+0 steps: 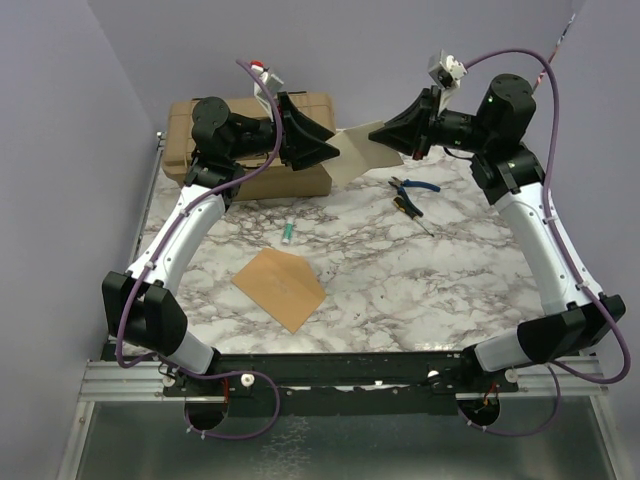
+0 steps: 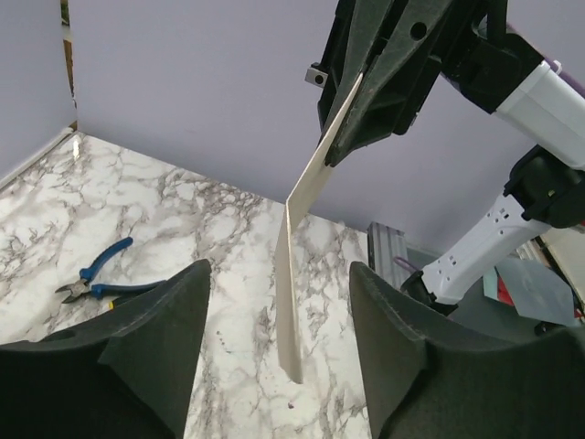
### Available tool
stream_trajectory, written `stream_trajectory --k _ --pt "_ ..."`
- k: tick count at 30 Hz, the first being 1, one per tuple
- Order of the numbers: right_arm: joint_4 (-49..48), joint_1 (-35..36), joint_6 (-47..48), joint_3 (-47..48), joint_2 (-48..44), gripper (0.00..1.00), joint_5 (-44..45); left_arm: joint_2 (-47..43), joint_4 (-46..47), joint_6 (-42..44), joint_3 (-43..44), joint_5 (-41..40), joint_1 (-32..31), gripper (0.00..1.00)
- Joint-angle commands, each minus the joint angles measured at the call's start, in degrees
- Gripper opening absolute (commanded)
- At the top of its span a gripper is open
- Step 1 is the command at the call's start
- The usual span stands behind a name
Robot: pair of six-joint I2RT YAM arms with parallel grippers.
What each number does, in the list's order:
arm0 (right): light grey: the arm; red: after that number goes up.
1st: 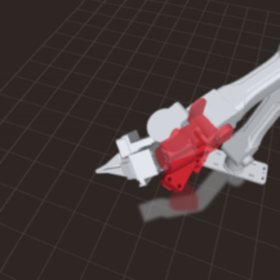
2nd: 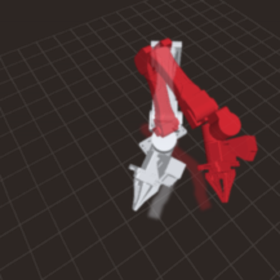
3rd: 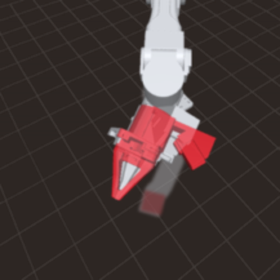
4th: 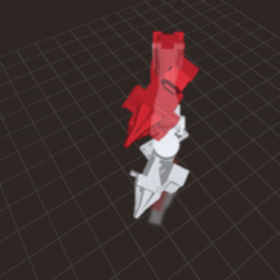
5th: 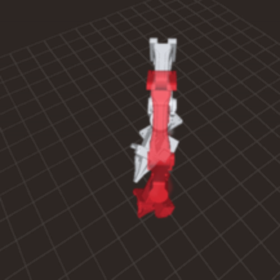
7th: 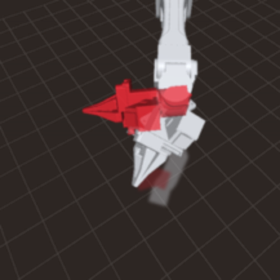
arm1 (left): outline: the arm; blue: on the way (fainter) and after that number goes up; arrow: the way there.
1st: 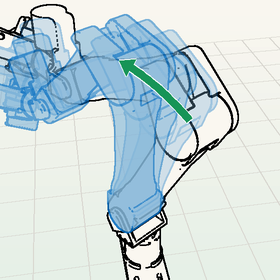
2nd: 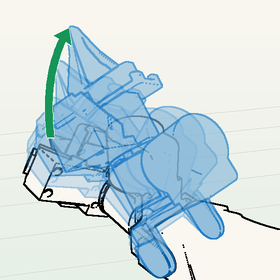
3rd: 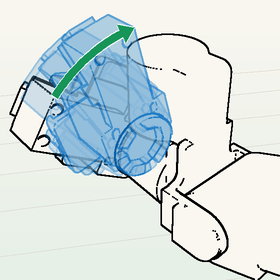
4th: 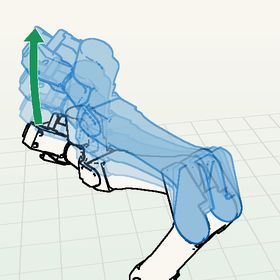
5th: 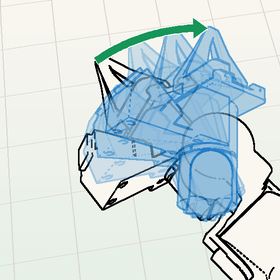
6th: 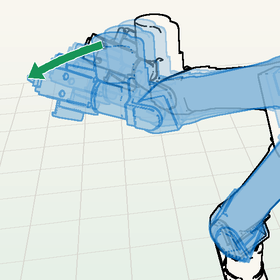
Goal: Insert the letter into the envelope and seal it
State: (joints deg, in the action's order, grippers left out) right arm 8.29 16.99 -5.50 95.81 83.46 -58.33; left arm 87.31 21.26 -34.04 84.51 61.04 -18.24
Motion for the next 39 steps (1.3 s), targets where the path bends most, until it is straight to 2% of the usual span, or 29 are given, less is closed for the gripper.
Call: stream_trajectory --k 1,4,6,13,15,16,18,19,21,22,27,30,33,39 --pt "0.45 0.08 0.89 -0.08 -1.71 0.00 -0.33 -0.97 1.22 0.03 0.72 0.74 -0.22 0.66" --pt "0.46 0.08 1.19 -0.66 -1.91 0.00 -0.14 -0.37 0.86 -0.18 0.83 0.47 -0.22 0.64" --pt "0.81 0.10 1.61 -0.93 -2.08 0.00 0.22 0.06 0.85 -0.40 0.75 0.28 -0.31 0.58" --pt "-0.01 0.14 0.30 -1.18 -2.18 0.00 -0.15 0.83 0.45 -0.68 0.57 -1.62 -0.44 0.09" --pt "-0.69 0.07 -1.06 -1.12 -2.09 0.00 -1.57 0.69 0.50 -0.59 0.57 -2.91 -0.49 0.00" --pt "-1.68 0.09 -2.07 -1.09 -1.92 0.07 -2.59 0.50 0.48 -0.65 0.57 -4.47 -0.62 0.00" --pt "-5.02 0.11 -5.29 -1.46 -1.31 0.35 -8.26 -0.22 0.38 -0.93 0.34 -10.31 -1.05 0.00" --pt "-8.62 0.14 -8.56 -2.33 -0.88 0.45 -10.69 -0.73 0.39 -0.75 0.23 -13.08 -1.51 0.00" --pt "-17.27 0.50 -16.02 -5.36 -0.29 0.57 -13.76 -1.28 0.70 -0.34 0.42 -16.55 -2.92 0.00" --pt "-19.07 0.72 -18.42 -6.08 0.19 0.60 -14.38 -1.31 0.84 -0.17 0.66 -17.62 -3.53 0.00" --pt "-13.30 2.11 -15.44 -4.74 2.15 0.64 -13.90 -0.22 1.68 -1.57 2.32 -18.20 -4.69 0.00" --pt "-9.84 2.17 -13.36 -2.96 2.64 0.62 -12.47 0.77 6.31 -6.85 2.88 -15.54 -5.24 0.00" --pt "-7.65 2.16 -12.33 -1.20 3.11 0.57 -10.43 1.64 16.19 -13.80 2.43 -10.81 -6.89 0.00" --pt "-1.80 2.14 -6.56 0.73 -0.28 0.42 -2.83 0.50 16.67 -10.82 1.87 -7.64 -6.51 0.00"
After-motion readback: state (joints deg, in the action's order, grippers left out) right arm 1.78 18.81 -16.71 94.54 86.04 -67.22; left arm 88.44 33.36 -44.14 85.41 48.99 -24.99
